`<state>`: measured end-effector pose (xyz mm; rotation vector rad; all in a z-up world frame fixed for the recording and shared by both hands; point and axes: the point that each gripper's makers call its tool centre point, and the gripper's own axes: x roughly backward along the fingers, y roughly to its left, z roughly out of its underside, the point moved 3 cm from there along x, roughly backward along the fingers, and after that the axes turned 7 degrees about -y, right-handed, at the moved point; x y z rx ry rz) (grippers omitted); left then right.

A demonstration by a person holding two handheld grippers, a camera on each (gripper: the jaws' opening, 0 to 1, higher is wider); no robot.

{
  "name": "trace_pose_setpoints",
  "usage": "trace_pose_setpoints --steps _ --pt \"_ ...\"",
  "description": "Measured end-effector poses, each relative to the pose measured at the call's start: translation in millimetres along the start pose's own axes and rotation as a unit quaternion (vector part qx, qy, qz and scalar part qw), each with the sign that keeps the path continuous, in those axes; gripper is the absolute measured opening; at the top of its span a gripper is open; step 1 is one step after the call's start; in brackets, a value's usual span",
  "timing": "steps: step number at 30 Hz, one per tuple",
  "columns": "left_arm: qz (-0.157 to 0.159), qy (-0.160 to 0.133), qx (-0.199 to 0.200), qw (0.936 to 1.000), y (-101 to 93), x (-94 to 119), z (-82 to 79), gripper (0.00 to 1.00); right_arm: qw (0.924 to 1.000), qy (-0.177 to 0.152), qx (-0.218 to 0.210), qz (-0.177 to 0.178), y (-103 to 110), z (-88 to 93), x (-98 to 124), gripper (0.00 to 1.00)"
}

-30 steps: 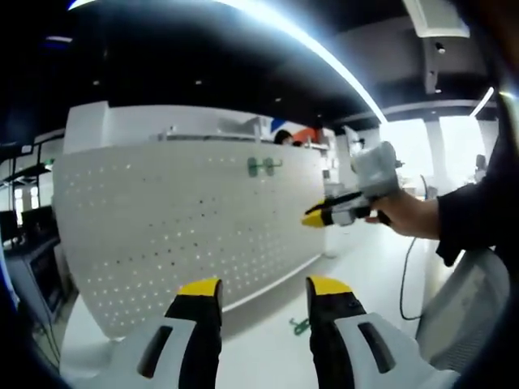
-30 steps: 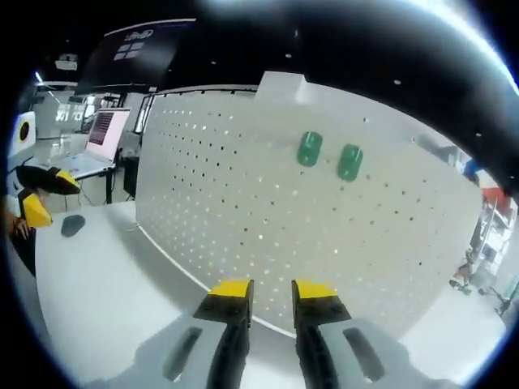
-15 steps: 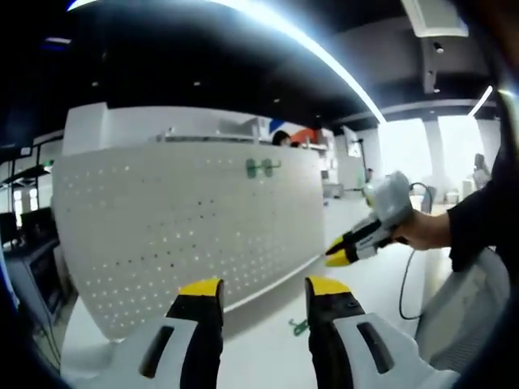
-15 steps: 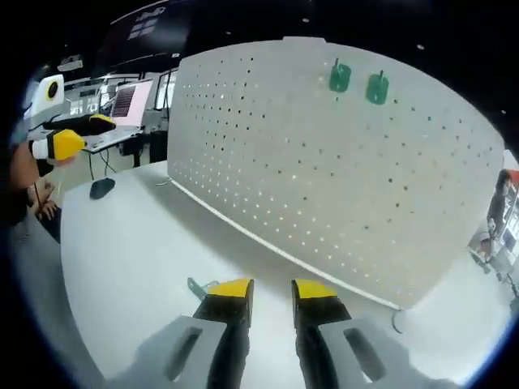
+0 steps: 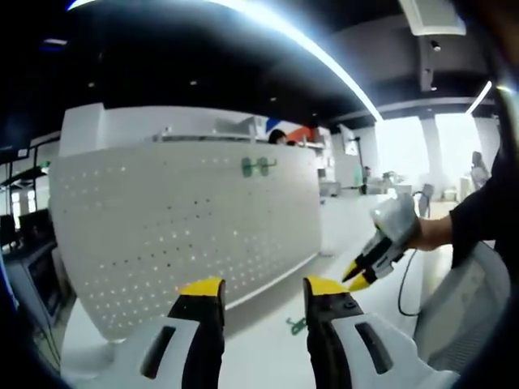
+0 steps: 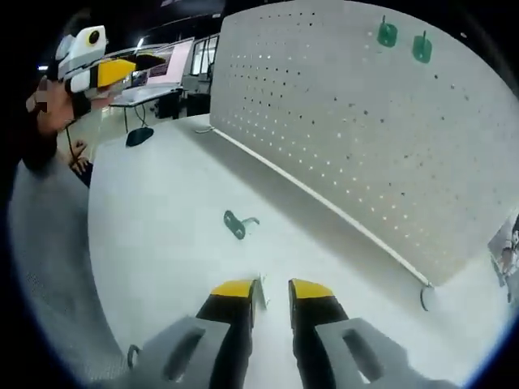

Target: Insert the hook assembly into the mounting plate slot until the hook locks in place.

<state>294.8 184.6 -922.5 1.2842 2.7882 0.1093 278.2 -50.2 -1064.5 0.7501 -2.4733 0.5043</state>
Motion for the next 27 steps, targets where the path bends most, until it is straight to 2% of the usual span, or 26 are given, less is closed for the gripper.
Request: trace_pose_setpoints --steps 5,10,27 --pt "0.004 0.002 -0.001 1.0 -1.4 -0.7 1.1 0.38 1.0 -0.003 0.002 -0.009 -1.2 17.9 -4.1 0.08" --pt "0.01 0.006 -0.003 0.9999 -4.7 -1.9 3.6 0.38 0.9995 -0.011 -0.018 -0.023 0.7 30.9 -11.1 0.07" --pt "0.011 0.017 -0.003 0.9998 -5.0 -2.2 9.0 0.36 0.9988 -0.027 -0.015 -0.039 -0.2 30.6 -21.9 0.02"
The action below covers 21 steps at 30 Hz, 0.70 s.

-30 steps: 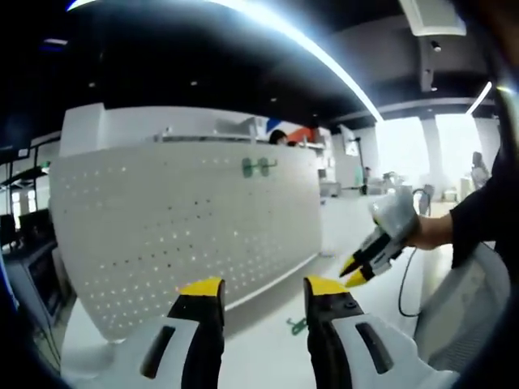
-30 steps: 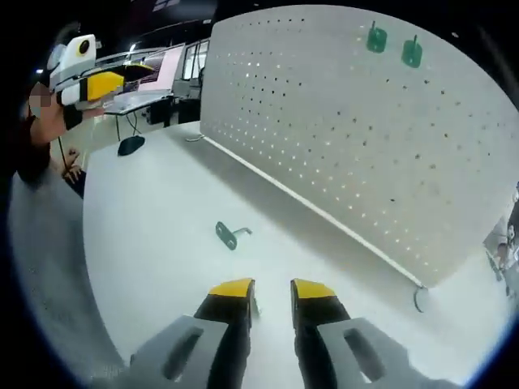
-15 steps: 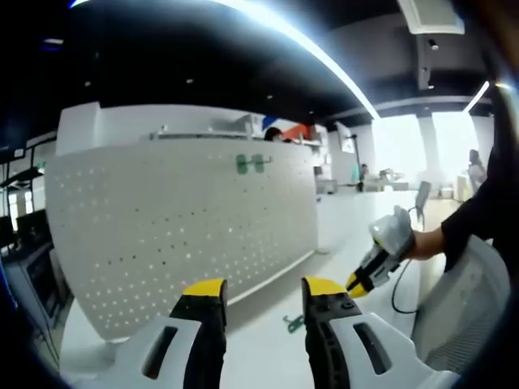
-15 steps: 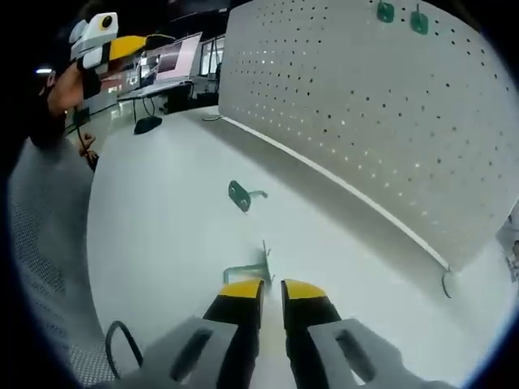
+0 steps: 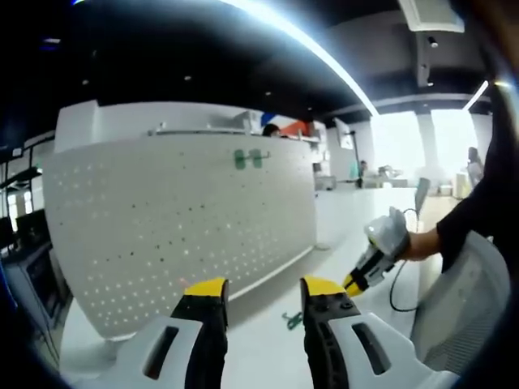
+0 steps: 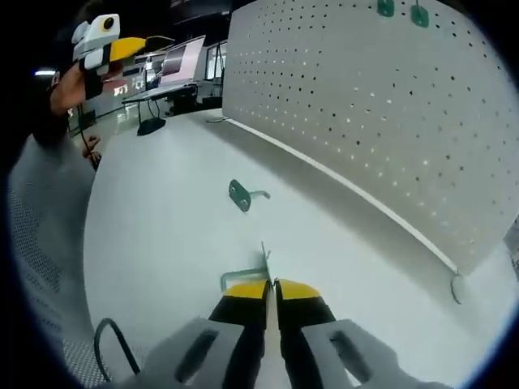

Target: Insert the hook assembly into the mounting plate slot until the hook locks in place.

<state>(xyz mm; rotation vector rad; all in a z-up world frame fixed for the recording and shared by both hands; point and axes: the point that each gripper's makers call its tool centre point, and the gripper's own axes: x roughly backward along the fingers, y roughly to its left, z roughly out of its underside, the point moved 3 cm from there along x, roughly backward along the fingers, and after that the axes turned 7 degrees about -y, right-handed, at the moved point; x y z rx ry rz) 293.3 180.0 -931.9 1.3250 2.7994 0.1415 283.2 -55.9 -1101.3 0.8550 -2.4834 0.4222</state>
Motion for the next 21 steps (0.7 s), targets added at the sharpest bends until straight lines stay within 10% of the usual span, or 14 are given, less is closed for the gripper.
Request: trace_pose_setpoints --steps 21 --pt "0.015 0.003 -0.001 0.9999 -5.5 -0.5 -0.1 0.34 0.9995 -0.015 0.021 -0.018 2.5 -37.8 -1.4 0.0"
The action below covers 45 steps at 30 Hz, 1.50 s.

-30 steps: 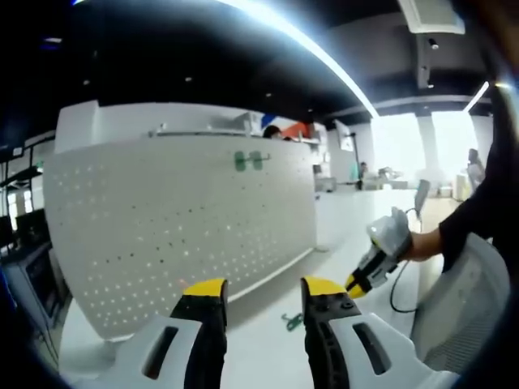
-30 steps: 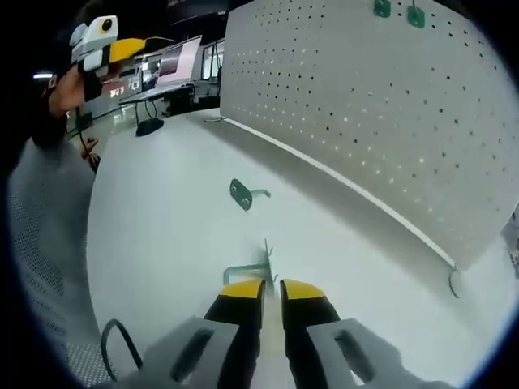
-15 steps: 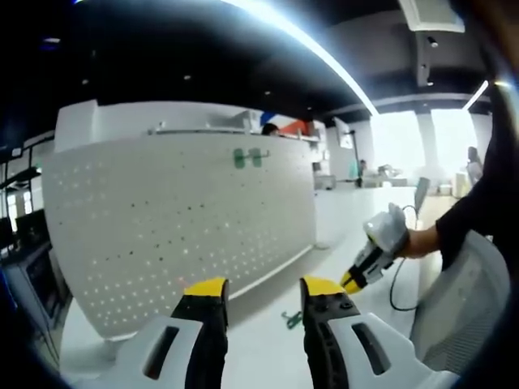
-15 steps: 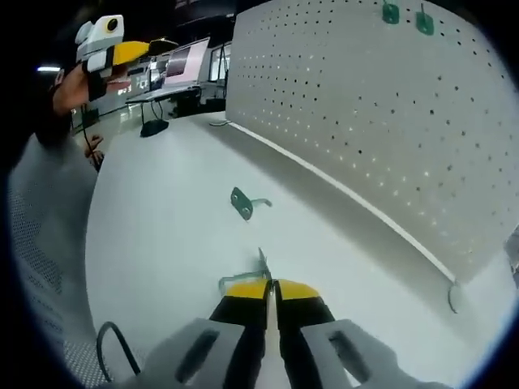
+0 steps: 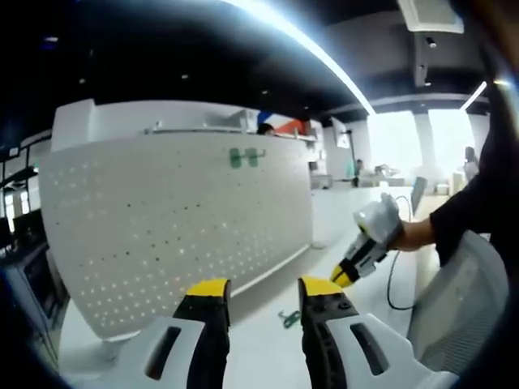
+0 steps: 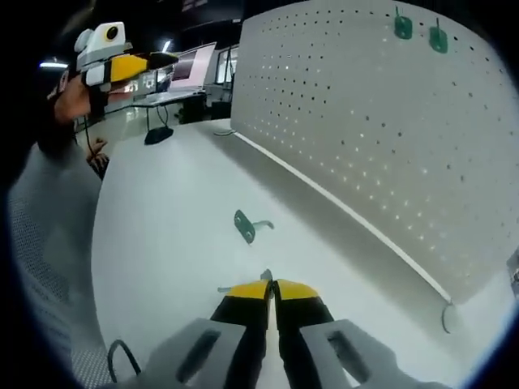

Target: Insert the hook assembly into the mounting plate slot until the hook locks in place.

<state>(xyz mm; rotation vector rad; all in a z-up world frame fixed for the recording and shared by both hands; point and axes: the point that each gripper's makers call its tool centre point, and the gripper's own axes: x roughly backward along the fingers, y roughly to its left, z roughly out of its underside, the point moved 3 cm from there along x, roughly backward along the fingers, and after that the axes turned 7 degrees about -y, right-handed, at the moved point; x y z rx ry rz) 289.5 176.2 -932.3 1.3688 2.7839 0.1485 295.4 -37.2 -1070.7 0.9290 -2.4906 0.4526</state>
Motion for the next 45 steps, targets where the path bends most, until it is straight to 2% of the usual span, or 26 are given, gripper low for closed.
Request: trace_pose_setpoints --steps 5,10,13,18,22,28,34,38,45 --pt "0.007 0.002 0.001 1.0 -1.9 -0.9 0.7 0.34 0.9997 -0.015 0.014 -0.016 7.3 -22.9 -0.1 0.0" --pt "0.025 0.011 -0.003 0.9996 -9.5 -3.2 3.5 0.33 0.997 -0.037 0.041 -0.054 23.5 -60.6 -3.9 0.0" --pt "0.029 0.012 -0.006 0.9995 -11.4 -3.4 4.1 0.33 0.9943 -0.043 0.058 -0.078 34.9 -76.5 -8.1 0.0" --pt "0.031 0.013 -0.004 0.9994 -11.1 -2.9 4.2 0.34 0.9914 -0.047 0.074 -0.097 47.7 -95.2 -13.6 0.0" --pt "0.036 0.016 -0.007 0.9992 -12.8 -3.3 5.6 0.33 0.9877 -0.063 0.084 -0.116 57.5 -114.4 -13.1 0.0" --pt "0.044 0.029 -0.021 0.9984 -15.8 -4.0 10.8 0.28 0.9816 -0.078 0.1 -0.142 70.5 -138.0 -6.3 0.0" --pt "0.066 0.033 -0.023 0.997 -22.7 -5.0 13.5 0.24 0.9703 -0.08 0.131 -0.187 90.7 -148.9 0.5 0.0" --pt "0.087 0.043 -0.034 0.9947 -30.7 -5.7 17.4 0.17 0.9649 -0.078 0.148 -0.202 98.6 -155.0 4.7 0.0" --pt "0.106 0.053 -0.043 0.992 -36.8 -6.7 21.8 0.14 0.9569 -0.067 0.174 -0.223 107.9 -157.5 7.9 0.0"
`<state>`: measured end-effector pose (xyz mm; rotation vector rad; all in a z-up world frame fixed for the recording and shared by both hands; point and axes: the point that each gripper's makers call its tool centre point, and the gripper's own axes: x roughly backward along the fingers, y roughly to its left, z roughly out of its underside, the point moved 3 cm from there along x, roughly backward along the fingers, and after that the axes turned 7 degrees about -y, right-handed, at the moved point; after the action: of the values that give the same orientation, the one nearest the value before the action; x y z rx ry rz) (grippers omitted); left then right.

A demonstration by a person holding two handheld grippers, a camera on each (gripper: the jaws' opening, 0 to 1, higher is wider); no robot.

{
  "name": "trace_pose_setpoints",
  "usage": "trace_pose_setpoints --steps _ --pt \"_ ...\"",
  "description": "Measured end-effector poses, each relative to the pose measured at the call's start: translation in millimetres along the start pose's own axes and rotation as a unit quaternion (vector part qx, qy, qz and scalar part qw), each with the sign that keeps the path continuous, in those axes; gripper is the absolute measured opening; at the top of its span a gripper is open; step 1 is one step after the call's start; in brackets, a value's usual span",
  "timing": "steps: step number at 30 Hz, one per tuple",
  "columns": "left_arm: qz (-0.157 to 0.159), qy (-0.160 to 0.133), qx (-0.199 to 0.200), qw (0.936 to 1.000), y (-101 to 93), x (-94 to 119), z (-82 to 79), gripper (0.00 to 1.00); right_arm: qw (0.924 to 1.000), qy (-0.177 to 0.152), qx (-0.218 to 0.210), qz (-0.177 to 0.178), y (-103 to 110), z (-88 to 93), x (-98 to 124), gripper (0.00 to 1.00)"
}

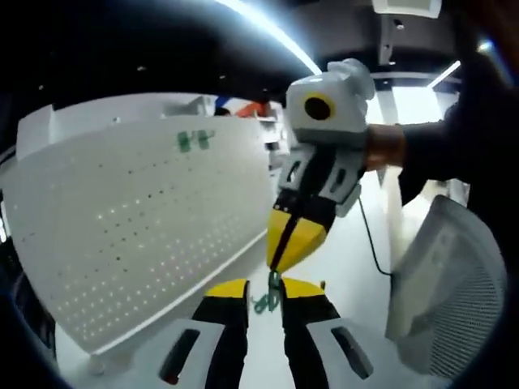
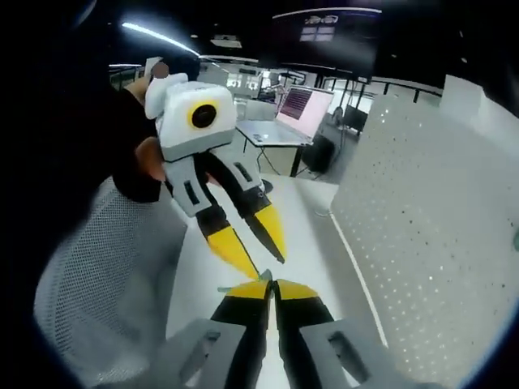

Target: Insert the hook assembly into the mounting plate slot until the hook locks in place.

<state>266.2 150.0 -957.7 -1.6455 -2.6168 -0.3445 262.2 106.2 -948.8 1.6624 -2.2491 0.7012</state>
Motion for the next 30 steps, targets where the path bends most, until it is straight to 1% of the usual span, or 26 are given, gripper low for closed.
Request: trace_pose_setpoints --steps 13,22,30 --pt "0.033 0.011 -0.013 0.9993 -11.3 -2.3 3.6 0.06 0.9994 0.019 0.02 -0.023 5.8 2.3 0.6 0.0" --pt "0.046 0.017 -0.019 0.9986 -16.4 -3.2 5.8 0.03 0.9977 0.04 0.04 -0.038 10.0 5.4 -0.5 0.0" --pt "0.038 0.015 -0.013 0.9991 -12.9 -1.4 4.1 0.01 0.9989 0.024 0.032 -0.023 6.7 3.1 -1.0 0.02"
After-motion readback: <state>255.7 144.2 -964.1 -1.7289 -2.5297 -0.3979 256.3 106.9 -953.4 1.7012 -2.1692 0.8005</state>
